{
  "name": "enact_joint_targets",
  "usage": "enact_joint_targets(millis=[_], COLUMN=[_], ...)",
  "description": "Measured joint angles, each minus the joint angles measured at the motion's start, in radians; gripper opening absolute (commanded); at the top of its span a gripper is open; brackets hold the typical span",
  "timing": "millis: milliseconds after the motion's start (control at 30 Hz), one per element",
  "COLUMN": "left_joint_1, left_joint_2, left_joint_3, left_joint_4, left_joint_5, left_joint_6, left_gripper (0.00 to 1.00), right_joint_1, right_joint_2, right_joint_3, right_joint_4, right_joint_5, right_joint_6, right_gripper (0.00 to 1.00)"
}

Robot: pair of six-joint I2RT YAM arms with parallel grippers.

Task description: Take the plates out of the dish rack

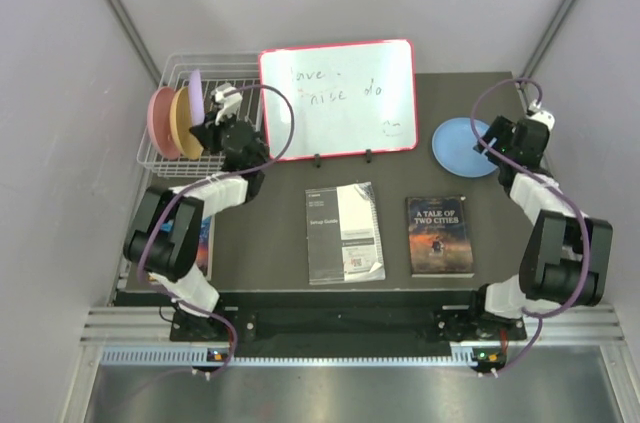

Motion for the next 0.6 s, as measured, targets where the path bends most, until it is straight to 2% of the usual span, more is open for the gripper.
enact_joint_targets(millis=[133,267,400,600], left_joint_1=[-0.053,-0.071,-0.069,-0.069], left_joint_2=[-0.118,-0.290,-0.396,-0.400], left_joint_3=[0.067,0.146,0.184,0.174], left_joint_4=[-0.377,-0.747,-0.942,-1.100], left_joint_5=[0.049,0.234,0.422,0.774], left_joint_6=[-0.212,-0.495,-0.686,-0.891], left_gripper=[0.00,0.00,0.00,0.00], right_joint_1=[0.059,0.156,0.291,0.415], right_joint_2=[-0.150,-0.311,-0.352,-0.286], right_joint_3=[0.000,0.000,-0.021,-0.110], right_joint_4=[-0.030,-0.020,0.037,0.188], right_joint_5=[0.021,0.004,-0.070,-0.250], right_joint_6=[-0.031,-0.042,-0.039,0.042], right_gripper=[0.80,0.80,0.80,0.80])
